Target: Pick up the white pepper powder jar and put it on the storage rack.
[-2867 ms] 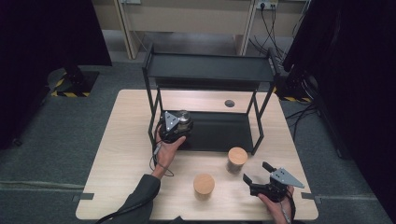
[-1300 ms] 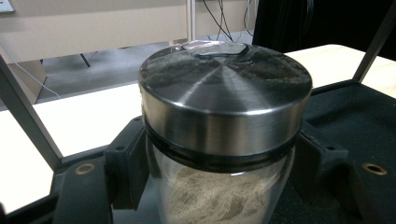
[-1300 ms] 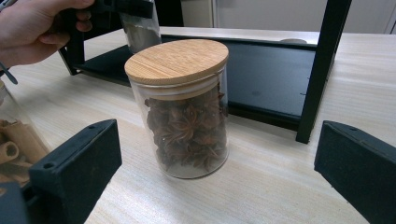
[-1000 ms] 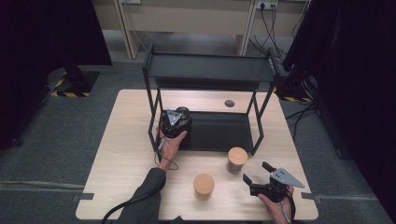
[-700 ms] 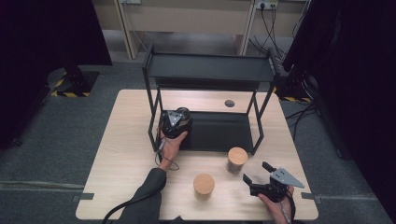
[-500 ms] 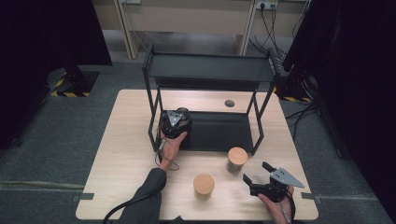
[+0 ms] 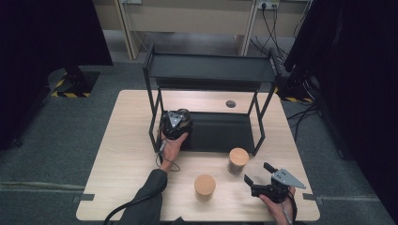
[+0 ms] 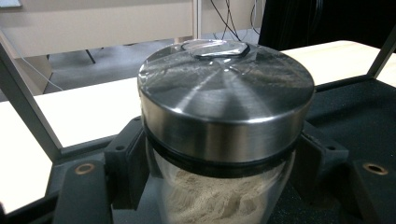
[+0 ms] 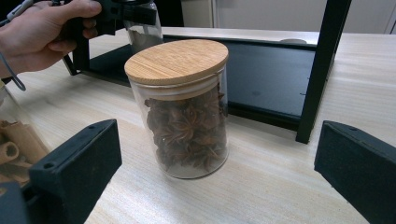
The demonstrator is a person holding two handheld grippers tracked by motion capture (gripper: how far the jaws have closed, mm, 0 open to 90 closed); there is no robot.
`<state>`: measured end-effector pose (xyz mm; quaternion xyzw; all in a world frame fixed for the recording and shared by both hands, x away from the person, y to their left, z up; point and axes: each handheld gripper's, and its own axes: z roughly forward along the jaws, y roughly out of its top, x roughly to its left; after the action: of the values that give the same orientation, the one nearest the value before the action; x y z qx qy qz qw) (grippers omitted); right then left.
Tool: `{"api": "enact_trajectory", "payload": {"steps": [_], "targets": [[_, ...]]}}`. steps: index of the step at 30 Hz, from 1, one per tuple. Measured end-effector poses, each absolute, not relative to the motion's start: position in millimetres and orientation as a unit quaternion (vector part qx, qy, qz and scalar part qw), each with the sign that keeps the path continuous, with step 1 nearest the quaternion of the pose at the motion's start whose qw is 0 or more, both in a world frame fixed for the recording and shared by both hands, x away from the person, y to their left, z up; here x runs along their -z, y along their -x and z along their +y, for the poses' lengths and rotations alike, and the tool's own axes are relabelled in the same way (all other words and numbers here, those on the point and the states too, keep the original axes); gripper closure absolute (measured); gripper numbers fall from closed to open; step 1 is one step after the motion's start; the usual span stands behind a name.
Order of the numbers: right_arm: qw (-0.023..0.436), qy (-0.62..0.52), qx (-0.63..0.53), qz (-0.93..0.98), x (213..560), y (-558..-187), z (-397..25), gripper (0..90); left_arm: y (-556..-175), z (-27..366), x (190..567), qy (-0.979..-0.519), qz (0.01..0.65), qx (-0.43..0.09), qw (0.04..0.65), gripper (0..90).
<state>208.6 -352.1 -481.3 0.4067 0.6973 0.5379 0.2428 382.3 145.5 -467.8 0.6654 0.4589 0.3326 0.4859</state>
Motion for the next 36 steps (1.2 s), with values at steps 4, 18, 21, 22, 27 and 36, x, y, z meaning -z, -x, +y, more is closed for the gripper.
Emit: {"api": "enact_trajectory", "payload": {"steps": [4, 18, 21, 22, 27, 36], "targets": [[0.243, -0.407, -0.538, 0.698, 481.2, -208.6, -352.0, 0.9, -382.3, 145.8, 467.5, -0.666, 0.459, -0.333, 0.485, 30.5], [0.243, -0.407, -0.538, 0.697, 481.3, -208.6, -352.1, 0.9, -379.1, 143.7, 456.5, -0.661, 0.473, -0.328, 0.481, 10.3], [0.243, -0.407, -0.538, 0.697, 481.3, -208.5, -352.0, 0.9, -377.5, 141.2, 454.9, -0.664, 0.474, -0.329, 0.476, 6.1], [0.243, -0.407, -0.538, 0.697, 481.4, -208.5, -352.0, 0.9, -376.9, 140.7, 454.8, -0.663, 0.475, -0.329, 0.476, 4.5], [0.243, -0.407, -0.538, 0.697, 481.4, -208.5, -352.0, 0.9, -374.2, 141.2, 453.9, -0.662, 0.471, -0.328, 0.482, 4.0], [0.244, -0.407, -0.538, 0.697, 481.4, -208.4, -351.9, 0.9, -364.6, 140.9, 448.6, -0.663, 0.467, -0.327, 0.485, 3.9]]}}
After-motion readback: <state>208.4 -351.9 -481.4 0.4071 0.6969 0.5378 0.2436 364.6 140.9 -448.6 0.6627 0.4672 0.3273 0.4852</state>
